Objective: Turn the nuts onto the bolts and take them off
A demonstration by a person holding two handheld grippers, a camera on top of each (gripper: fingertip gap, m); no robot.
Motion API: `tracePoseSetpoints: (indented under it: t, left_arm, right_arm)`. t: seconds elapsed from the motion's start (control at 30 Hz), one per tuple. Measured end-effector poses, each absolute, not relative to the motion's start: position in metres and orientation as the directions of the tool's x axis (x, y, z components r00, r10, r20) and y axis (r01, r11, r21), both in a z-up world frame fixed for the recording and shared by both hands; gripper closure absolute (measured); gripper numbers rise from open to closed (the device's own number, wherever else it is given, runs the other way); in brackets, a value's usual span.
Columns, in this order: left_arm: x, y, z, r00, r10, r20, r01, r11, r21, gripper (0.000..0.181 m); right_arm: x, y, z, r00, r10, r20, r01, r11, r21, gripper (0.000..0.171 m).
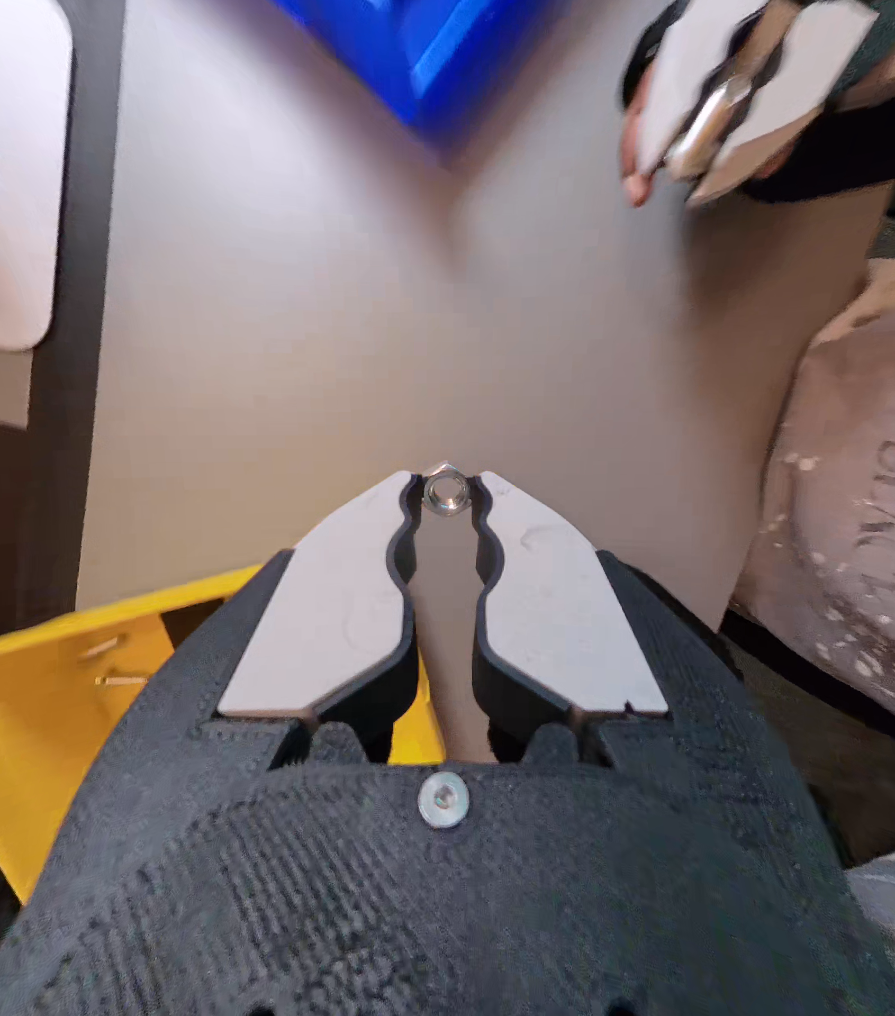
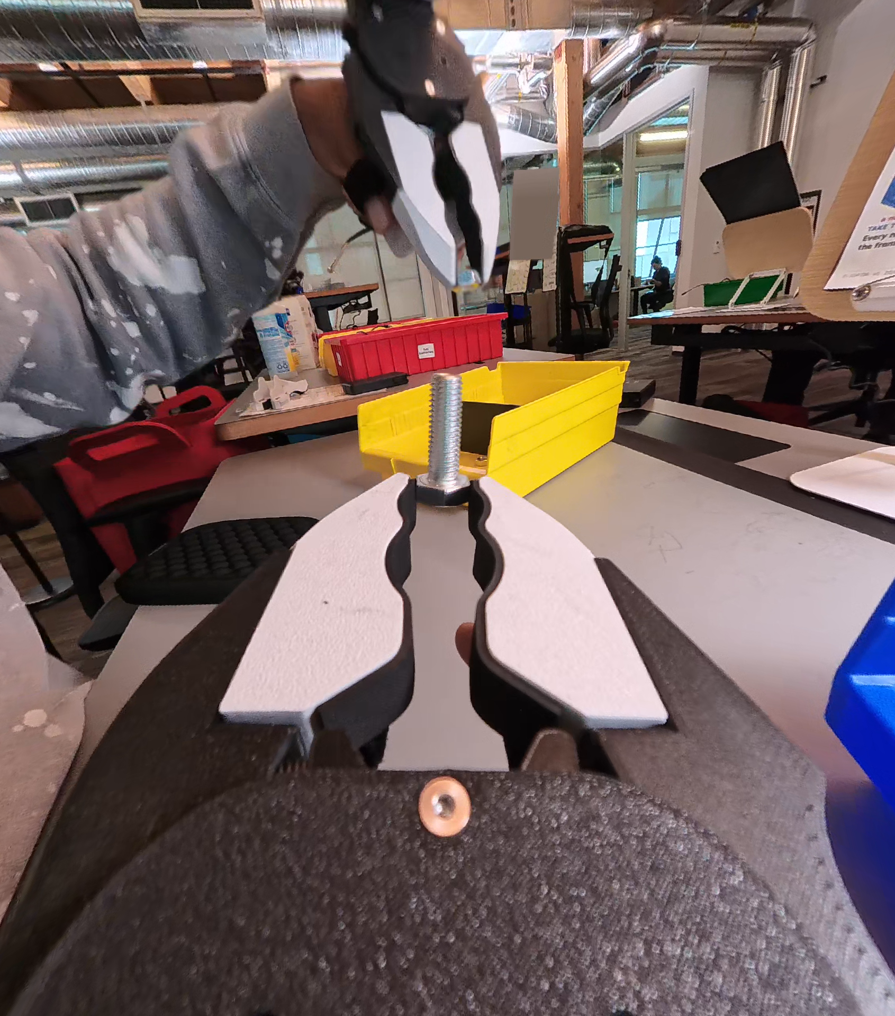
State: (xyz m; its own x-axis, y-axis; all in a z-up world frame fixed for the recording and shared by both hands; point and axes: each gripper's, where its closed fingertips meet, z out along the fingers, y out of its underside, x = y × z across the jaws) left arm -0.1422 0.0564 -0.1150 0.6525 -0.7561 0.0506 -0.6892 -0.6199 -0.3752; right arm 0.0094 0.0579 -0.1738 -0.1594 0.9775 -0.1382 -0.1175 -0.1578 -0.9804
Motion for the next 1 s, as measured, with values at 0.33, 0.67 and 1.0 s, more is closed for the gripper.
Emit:
tracePoseSetpoints:
  t: [0.33,0.67,1.0]
  left_arm:
    - [-0.01,0.057,-0.107,0.386,-0.915,0.118,-0.849,-0.402,-0.343,0.163]
    - [0.036,0.068,-0.13,0.3,-0.948,0.108,-0.915,-0.318,-0.247,0.163]
    - [0.036,0.069,-0.132,0.312,-0.941,0.129,-0.906,-0.335,-0.257,0.163]
  right_arm:
    - [0.006,0.057,-0.176,-0.088,0.992,-0.087,-0.092,-0.095,-0.991,0.153]
    - [0.015,0.064,-0.163,-0.033,0.998,-0.059,-0.135,-0.063,-0.989,0.153]
    - [0.018,0.067,-0.16,-0.015,0.999,-0.039,-0.152,-0.041,-0.987,0.153]
